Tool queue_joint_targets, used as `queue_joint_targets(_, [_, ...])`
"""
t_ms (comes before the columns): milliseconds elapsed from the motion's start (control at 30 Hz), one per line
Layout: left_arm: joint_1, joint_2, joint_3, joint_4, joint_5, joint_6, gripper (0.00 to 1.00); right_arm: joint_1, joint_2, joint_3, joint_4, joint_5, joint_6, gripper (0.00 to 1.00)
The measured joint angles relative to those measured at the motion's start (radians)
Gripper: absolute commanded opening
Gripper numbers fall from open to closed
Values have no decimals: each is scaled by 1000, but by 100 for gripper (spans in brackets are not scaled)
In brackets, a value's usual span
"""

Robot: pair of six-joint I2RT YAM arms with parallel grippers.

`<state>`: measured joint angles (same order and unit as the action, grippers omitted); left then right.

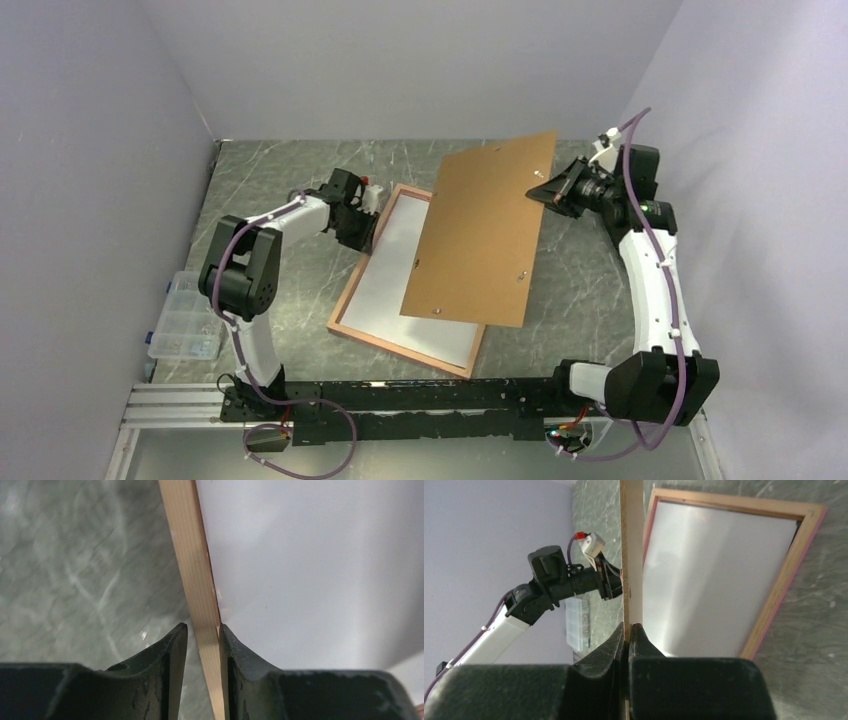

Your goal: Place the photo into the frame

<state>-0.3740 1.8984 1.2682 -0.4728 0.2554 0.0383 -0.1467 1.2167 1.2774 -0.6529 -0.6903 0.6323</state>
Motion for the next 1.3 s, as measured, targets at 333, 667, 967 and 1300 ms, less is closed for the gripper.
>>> queue_joint_targets(333, [95, -188, -40, -110, 98, -69, 66, 134, 11, -274, 261, 5, 191, 0])
queue_joint_targets(667, [260, -291, -87, -124, 165, 33, 48, 252, -41, -457, 441, 113, 348, 0])
queue_joint_targets(967, [306, -278, -208, -131, 166, 191, 30, 255, -21, -504, 552, 169, 385, 0])
queue_joint_targets(1300, [306, -265, -284, -115, 167, 301, 21, 264, 102, -522, 689, 158, 408, 0])
